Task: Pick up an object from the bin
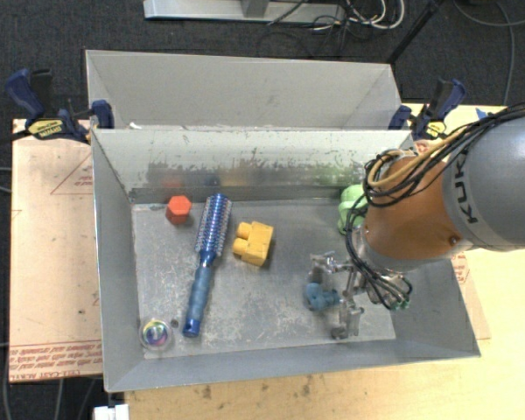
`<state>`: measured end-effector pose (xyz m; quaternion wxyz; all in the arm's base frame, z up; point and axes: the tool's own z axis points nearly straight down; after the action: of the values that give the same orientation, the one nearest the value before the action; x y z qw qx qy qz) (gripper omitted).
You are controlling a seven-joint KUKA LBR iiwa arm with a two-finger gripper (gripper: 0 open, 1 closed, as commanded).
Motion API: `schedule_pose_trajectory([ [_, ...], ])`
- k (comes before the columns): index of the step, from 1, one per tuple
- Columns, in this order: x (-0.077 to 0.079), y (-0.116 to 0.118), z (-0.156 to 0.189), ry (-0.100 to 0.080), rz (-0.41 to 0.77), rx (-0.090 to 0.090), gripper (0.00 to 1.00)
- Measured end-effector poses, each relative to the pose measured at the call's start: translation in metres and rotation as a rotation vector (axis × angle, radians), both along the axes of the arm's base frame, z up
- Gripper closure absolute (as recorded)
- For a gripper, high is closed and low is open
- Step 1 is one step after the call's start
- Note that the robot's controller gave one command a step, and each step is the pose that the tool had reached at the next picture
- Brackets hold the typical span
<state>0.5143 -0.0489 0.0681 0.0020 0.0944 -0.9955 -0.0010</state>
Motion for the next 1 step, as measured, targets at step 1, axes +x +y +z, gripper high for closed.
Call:
schedule_pose_trajectory([
  [1,0.0016,-0.0002,0.0018,-0.005,0.002,-0.001,1.0],
])
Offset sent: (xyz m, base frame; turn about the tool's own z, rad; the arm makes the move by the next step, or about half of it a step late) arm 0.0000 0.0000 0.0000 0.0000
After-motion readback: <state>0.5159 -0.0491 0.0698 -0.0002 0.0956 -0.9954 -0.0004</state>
